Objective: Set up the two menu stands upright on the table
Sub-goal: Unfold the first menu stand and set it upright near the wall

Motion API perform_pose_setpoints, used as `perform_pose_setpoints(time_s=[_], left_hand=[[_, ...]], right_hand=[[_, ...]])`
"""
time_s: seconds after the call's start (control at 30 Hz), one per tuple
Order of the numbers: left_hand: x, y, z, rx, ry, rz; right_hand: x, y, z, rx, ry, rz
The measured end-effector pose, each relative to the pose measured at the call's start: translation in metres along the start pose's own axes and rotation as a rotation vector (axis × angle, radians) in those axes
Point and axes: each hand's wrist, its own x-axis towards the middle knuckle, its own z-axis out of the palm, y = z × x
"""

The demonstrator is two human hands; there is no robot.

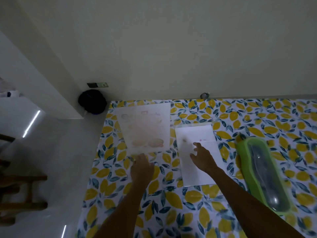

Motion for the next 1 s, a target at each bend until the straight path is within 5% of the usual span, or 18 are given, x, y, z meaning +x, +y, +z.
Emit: perform_pose_setpoints(time_s=[0.43,0.67,1.0], left_hand=[[-0.060,0.105,0.094,-0.172,-0.083,0.137],[-0.062,0.099,0.084,-0.312,-0.103,0.105],[-0.120,0.082,0.039,-0.650,0.078,0.167]], right_hand=[[-0.015,0.139,-0.034,-0.076,-0.023,0.217],[-0.030,0.137,-0.032,0.163,-0.004,0.286],[-0.130,0.120,-0.059,0.785,0.311,0.195]])
